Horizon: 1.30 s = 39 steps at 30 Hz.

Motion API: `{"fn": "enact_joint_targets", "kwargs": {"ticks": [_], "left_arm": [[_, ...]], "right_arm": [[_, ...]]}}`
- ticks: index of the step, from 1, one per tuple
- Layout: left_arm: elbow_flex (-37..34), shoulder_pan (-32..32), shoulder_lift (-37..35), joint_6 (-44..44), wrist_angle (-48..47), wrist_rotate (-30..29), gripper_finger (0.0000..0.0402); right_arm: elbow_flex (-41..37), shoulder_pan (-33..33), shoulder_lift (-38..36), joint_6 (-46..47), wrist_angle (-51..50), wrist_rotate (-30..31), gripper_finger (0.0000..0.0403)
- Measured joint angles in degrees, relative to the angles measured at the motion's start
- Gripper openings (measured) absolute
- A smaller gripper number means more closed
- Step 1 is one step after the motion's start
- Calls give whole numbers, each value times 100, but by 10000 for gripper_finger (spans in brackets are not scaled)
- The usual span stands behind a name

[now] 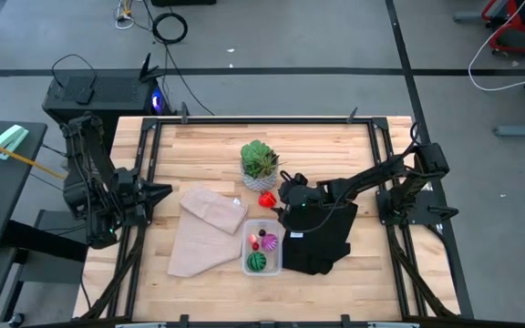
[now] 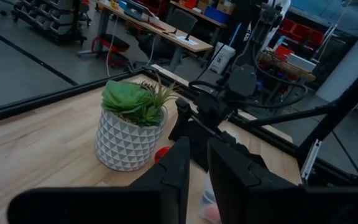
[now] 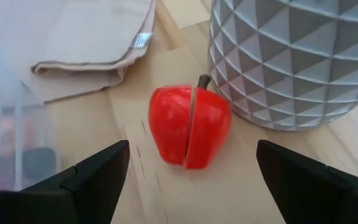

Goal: Pick and placing Produce into tupperware
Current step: Put the red apple into the transparent container

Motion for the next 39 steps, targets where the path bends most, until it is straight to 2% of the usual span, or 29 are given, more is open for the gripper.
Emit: {"fn": "enact_joint_targets", "kwargs": {"ticks": [7,24,32,39], "left_arm": [[0,2,-2,4,-2,-1,60],[0,4,-2,7,-4,-1,62],[0,4,0,7,-4,-1,68],[0,4,0,7,-4,-1,60]], "right_arm": [[-4,-107,0,-10,-11,-65,358],[-9,-411,0,-53,106,-1358,346],[-9,-546,0,-44,106,-1376,348],[-9,-736,0,-34,107,-1836,348]]}}
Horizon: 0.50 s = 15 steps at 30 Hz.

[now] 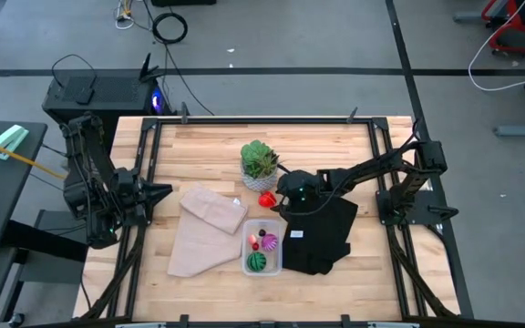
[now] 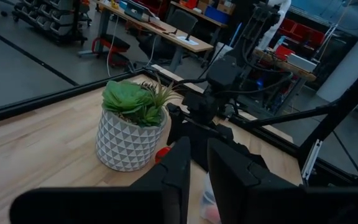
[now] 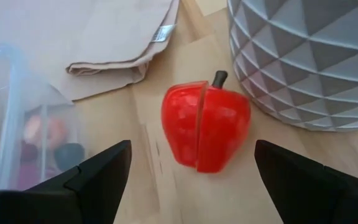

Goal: Pick and placing Produce into tupperware
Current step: Put the red apple into the transparent container

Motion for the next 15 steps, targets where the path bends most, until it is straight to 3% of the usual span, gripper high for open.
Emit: {"fn": "enact_joint_targets", "kwargs": {"ticks": [10,15], "left_arm": [[0,0,0,-8,4,1,67],[0,0,0,-11,27,1,67]], "right_arm": [[-4,-26,330,182,149,11,348],[-4,95,328,240,274,619,348]]}}
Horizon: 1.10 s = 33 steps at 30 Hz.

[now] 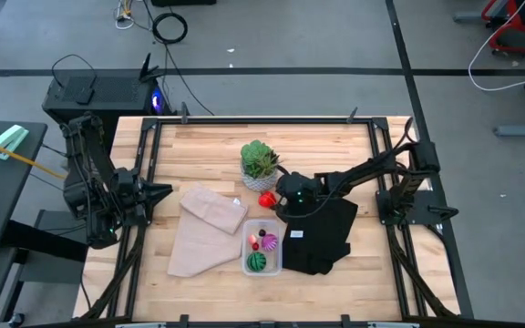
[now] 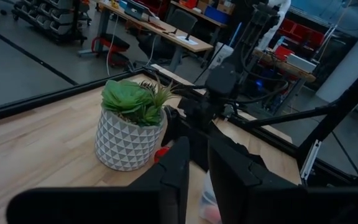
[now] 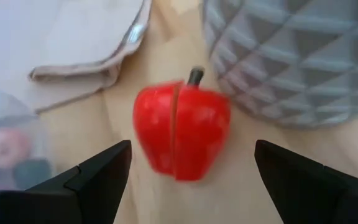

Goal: Pick and placing Produce into tupperware
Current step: Put the red apple into the transparent container

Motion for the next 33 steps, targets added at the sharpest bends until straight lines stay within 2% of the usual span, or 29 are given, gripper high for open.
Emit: {"fn": "enact_joint_targets", "kwargs": {"ticks": [4,24,33], "left_arm": [[0,0,0,0,4,2,62],[1,0,0,7,-1,2,63],[2,-2,0,2,5,80,66]], "right_arm": [[2,15,9,24,112,124,348],[4,-21,58,147,241,-253,348],[59,-19,429,353,482,-157,348]]}}
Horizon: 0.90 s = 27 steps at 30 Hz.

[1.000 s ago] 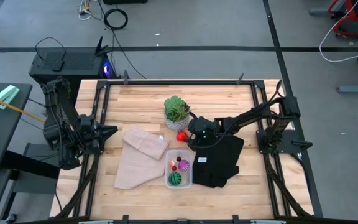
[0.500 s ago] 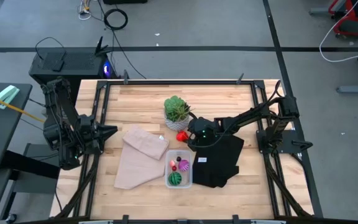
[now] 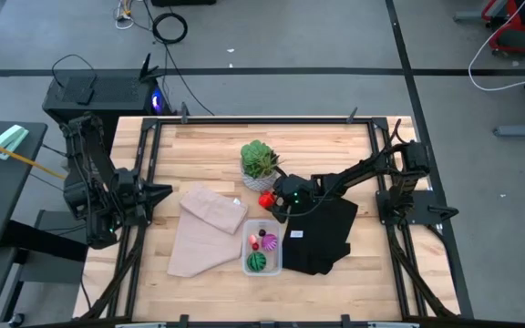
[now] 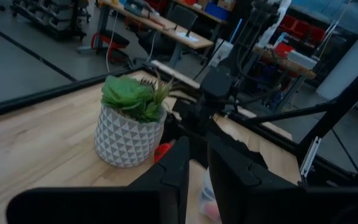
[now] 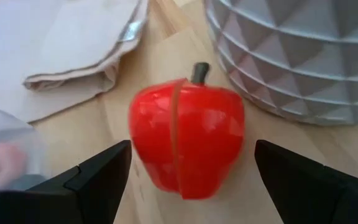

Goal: Pick and placing Produce into tupperware
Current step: Put the red apple into the transparent container

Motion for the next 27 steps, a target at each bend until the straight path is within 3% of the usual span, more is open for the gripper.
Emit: {"fn": "enact_joint_targets", "kwargs": {"ticks": [9,21,27], "left_arm": [[0,2,9,0,64,187,61],[0,2,11,4,44,184,68],[0,2,11,13,25,182,62]], "right_arm": [[11,2,7,10,46,275,345],[11,4,3,-5,57,252,264],[11,43,3,-6,55,201,262]]}}
